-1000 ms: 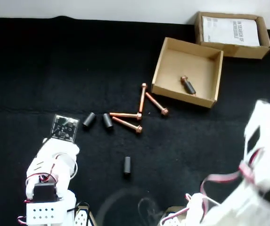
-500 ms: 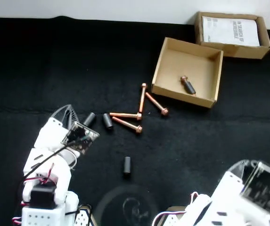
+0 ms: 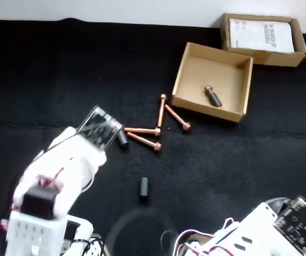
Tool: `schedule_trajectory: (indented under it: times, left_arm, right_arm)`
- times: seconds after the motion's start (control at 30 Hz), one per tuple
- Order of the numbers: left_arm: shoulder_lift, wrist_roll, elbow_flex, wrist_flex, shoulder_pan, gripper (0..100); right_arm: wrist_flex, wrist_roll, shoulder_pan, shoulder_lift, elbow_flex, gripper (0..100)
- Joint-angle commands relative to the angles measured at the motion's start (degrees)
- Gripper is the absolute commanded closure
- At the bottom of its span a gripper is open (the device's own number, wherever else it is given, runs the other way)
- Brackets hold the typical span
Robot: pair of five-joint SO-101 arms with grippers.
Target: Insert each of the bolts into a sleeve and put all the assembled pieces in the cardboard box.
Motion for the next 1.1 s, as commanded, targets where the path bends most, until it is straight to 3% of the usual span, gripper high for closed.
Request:
schedule_trajectory:
  times: [0.0,0.27,0.53,0.83,0.93,1.07]
  left_arm:
    - [12.0,0.62,-11.3,3.6,4.62,99]
    - [32.92,-0.88,-30.2,8.79,14.64,99]
    - [49.63,-16.26,-41.71,13.63,21.76,99]
    - [66.24,-37.1,-49.45,16.53,22.11,99]
    - [71.43,-43.52,-52.7,16.62,21.93,99]
    - [77.58,-56.7,-57.36,19.87,21.93,99]
  right_arm:
    - [-1.27,-2.2,2.95,-0.22,0.92,99.0]
    - [-1.27,-2.02,3.65,-0.22,1.27,99.0]
    - [-6.64,-2.02,3.65,-0.22,7.34,99.0]
    - [-20.0,-1.76,3.65,-0.22,15.69,98.7]
    - [-26.07,1.41,3.65,-0.22,20.79,98.7]
    - [-35.56,2.11,3.74,-0.22,28.97,98.7]
